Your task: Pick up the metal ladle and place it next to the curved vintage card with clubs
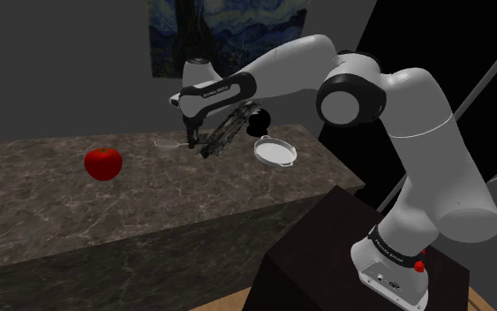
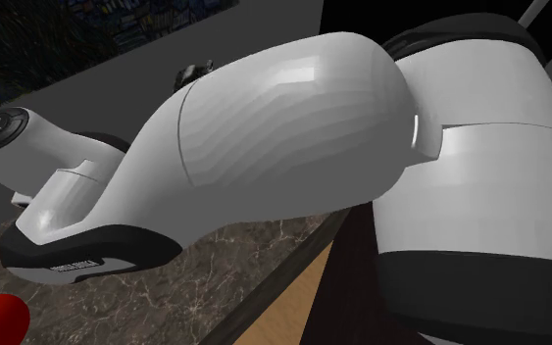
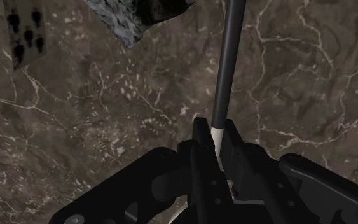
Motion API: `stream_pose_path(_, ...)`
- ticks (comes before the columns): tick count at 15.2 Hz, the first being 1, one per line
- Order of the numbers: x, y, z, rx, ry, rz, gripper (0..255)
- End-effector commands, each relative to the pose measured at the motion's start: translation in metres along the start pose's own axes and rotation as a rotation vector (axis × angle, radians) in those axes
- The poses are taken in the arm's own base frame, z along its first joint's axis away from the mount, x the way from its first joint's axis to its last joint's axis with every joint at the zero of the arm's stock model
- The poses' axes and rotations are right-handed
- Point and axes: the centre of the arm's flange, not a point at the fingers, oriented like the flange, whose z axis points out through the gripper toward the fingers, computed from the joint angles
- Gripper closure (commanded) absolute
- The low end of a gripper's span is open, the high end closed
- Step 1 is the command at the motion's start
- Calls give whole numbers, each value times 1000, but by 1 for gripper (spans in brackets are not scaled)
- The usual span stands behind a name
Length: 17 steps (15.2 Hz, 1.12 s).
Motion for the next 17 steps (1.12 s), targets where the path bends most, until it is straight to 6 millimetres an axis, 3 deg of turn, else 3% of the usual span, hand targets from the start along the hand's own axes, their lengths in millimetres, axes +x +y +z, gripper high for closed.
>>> stream_pose_path(1,0,-1,10,0,0,0,255)
stream_pose_path(17,-2,-11,94,0,0,0,255)
